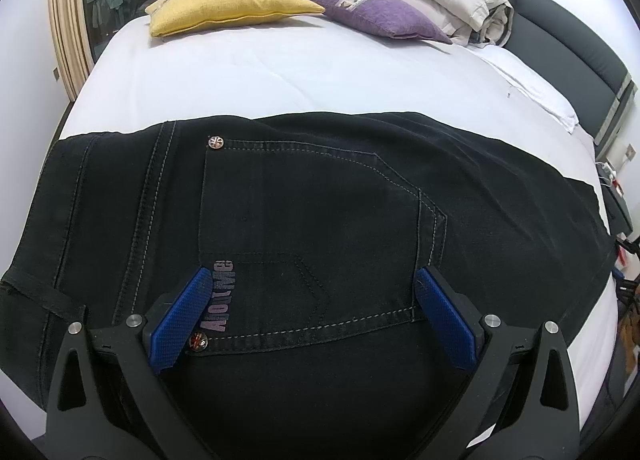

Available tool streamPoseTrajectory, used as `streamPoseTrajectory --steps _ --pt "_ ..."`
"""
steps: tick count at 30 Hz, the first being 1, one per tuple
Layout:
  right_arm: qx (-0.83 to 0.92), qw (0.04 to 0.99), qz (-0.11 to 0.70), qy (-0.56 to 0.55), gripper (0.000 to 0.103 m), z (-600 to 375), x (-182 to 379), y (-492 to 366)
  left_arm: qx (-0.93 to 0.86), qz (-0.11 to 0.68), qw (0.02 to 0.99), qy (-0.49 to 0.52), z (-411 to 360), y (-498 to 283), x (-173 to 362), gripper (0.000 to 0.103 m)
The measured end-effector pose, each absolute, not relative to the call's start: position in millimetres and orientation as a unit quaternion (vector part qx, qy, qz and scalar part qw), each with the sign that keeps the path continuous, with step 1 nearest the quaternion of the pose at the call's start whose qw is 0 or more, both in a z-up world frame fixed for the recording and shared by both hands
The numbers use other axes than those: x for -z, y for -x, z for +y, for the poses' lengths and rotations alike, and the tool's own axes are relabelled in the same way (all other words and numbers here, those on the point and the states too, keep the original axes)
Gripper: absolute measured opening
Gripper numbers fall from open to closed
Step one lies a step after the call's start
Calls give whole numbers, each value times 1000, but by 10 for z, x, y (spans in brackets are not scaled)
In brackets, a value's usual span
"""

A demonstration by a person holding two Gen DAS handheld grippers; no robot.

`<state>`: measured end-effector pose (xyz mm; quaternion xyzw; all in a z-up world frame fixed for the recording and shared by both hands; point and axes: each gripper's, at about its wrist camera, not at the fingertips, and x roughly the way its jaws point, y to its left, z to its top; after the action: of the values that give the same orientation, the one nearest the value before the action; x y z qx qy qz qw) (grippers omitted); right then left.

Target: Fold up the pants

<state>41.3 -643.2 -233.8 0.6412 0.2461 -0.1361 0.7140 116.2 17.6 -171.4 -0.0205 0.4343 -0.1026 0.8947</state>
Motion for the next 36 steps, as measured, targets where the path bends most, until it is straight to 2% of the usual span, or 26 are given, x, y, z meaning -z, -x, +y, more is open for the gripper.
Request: streamPoseTrajectory --steps 9,10,11,14,19,31,36 --pt "134 721 240 -636 49 -6350 2286 -455 102 434 895 20 165 -1161 1712 103" --pt "135 723 243 -633 41 -6348 2289 -458 102 434 895 20 164 -1161 1713 103" --pt "136 723 246 -631 28 -6350 2294 -453 102 434 895 20 164 -1161 1712 103" --pt "137 719 246 -636 17 -6343 2345 -430 102 434 895 21 163 -1170 1715 103" --pt "145 739 252 -608 12 -6289 2247 -446 103 434 895 22 150 -1182 1714 103" --pt "169 761 258 -570 12 -6176 2073 -463 102 424 898 64 161 -1156 1454 103" --pt "157 828 279 -460 12 -5796 1559 -766 130 428 888 103 73 -1273 1304 103"
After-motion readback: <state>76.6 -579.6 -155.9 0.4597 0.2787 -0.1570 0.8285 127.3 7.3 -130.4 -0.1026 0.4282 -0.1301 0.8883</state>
